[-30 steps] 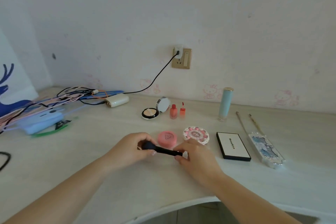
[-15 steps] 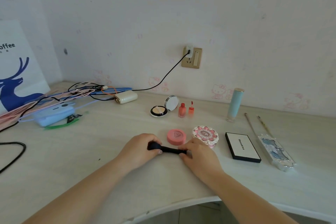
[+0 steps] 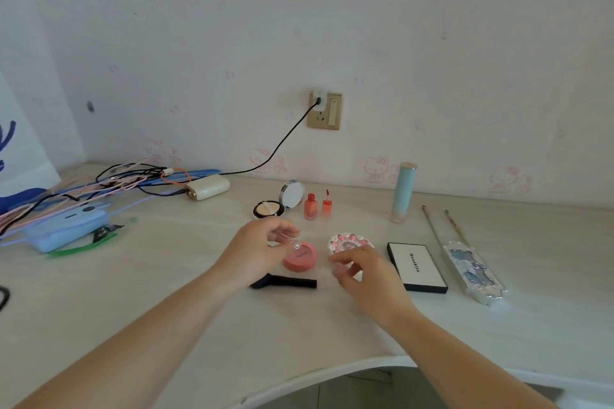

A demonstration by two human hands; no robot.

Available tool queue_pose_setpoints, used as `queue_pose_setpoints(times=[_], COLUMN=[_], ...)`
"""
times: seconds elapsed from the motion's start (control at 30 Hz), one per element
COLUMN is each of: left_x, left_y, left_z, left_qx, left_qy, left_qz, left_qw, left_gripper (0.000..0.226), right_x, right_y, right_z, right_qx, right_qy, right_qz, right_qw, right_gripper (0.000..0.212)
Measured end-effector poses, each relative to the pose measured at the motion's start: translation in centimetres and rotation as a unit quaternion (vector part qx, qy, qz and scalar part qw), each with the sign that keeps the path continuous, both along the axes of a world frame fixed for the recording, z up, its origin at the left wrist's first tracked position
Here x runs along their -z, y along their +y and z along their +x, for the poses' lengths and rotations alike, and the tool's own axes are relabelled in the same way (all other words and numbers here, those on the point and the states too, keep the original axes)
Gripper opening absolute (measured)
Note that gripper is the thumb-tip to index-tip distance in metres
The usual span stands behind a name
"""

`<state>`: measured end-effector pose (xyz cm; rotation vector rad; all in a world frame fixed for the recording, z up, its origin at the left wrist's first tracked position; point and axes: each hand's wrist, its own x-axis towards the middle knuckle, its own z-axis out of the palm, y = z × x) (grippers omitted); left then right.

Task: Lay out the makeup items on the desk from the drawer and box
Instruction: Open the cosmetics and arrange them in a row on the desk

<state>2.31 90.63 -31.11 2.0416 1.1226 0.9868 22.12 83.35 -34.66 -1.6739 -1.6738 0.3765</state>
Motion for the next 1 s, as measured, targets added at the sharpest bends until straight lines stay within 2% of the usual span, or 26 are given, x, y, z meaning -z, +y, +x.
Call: queue_pose_setpoints(times=[0.2,0.3,0.37,0.47,0.57,0.7,0.8,0.9,1.0], left_x=[-2.2,-2.3,-2.0,-1.7,-1.4,-0.8,-0.1,0.5,0.9], left_y=[0.6,1.3,2.0,3.4,4.7,6.1,6.9,7.5,8.1], left_z=[7.7,12.8,16.6,21.8,25.7,29.8,31.5,32.4,33.0], left_qx=[0.084,0.119,0.147,0.178,0.196,0.200,0.195,0.180,0.177], left_qy=[0.020,0.040,0.078,0.178,0.296,0.385,0.462,0.469,0.449], left_qz=[0.018,0.017,0.025,0.051,0.117,0.158,0.192,0.193,0.197], left_qw=[0.996,0.992,0.986,0.966,0.928,0.887,0.844,0.843,0.853], left_gripper=[0.026,0.020,0.020,0.025,0.036,0.046,0.037,0.019,0.017], right_x=[-2.5,-2.8,-2.7,-2.5,-2.4,-2.0,-1.3,-0.5,-0.1], right_y=[-1.2,-1.4,-1.0,0.2,2.0,5.6,8.1,9.8,10.7], right_z=[7.7,12.9,16.5,20.2,21.6,22.5,22.6,22.5,23.2], right_qx=[0.093,0.164,0.195,0.230,0.241,0.239,0.246,0.264,0.274], right_qy=[0.047,0.093,0.092,0.031,-0.048,-0.124,-0.217,-0.266,-0.276], right_qz=[0.050,0.030,0.005,-0.039,-0.090,-0.136,-0.184,-0.200,-0.209], right_qw=[0.993,0.982,0.976,0.972,0.965,0.953,0.926,0.905,0.897], right_gripper=[0.019,0.017,0.015,0.025,0.031,0.032,0.034,0.038,0.038])
